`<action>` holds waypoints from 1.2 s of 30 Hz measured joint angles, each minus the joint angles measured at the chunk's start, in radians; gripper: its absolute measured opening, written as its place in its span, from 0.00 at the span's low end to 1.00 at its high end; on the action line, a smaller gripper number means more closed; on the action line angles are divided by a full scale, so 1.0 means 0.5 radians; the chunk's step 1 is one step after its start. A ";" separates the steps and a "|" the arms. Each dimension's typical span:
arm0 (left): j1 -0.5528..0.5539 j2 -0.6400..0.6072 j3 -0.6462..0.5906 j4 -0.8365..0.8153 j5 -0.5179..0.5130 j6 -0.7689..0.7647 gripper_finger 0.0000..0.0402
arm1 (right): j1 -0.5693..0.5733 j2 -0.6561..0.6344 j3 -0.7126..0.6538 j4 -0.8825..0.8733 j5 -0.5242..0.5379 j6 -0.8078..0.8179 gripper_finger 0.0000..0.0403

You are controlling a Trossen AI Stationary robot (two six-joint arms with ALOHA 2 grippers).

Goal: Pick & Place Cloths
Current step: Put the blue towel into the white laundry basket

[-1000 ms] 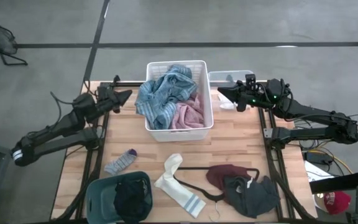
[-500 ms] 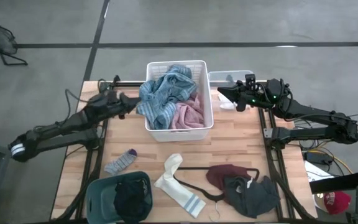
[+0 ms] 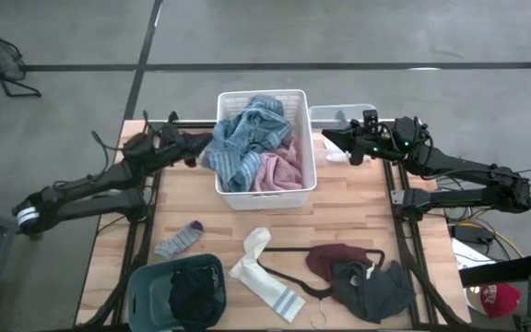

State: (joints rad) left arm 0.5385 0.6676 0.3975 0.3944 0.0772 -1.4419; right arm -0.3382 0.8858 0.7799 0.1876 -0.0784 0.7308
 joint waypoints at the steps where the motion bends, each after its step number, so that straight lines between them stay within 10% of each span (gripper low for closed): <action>1: 0.000 0.024 0.008 -0.007 0.034 -0.007 0.20 | 0.000 0.000 0.000 0.000 0.000 -0.004 0.02; 10: 0.024 -0.020 0.225 0.044 -0.041 0.306 0.08 | 0.001 0.000 0.000 -0.027 -0.018 0.003 0.02; 20: 0.076 -0.022 0.641 -1.829 -0.301 0.452 0.08 | 0.000 0.000 0.000 -0.050 -0.021 0.001 0.02; 36: 0.075 0.010 0.551 -1.777 0.118 0.638 0.39 | -0.001 0.001 0.000 -0.115 0.002 -0.013 0.02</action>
State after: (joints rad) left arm 0.5758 0.6724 0.6731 -0.4941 0.1361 -1.1230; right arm -0.3385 0.8864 0.7799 0.1303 -0.0775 0.7245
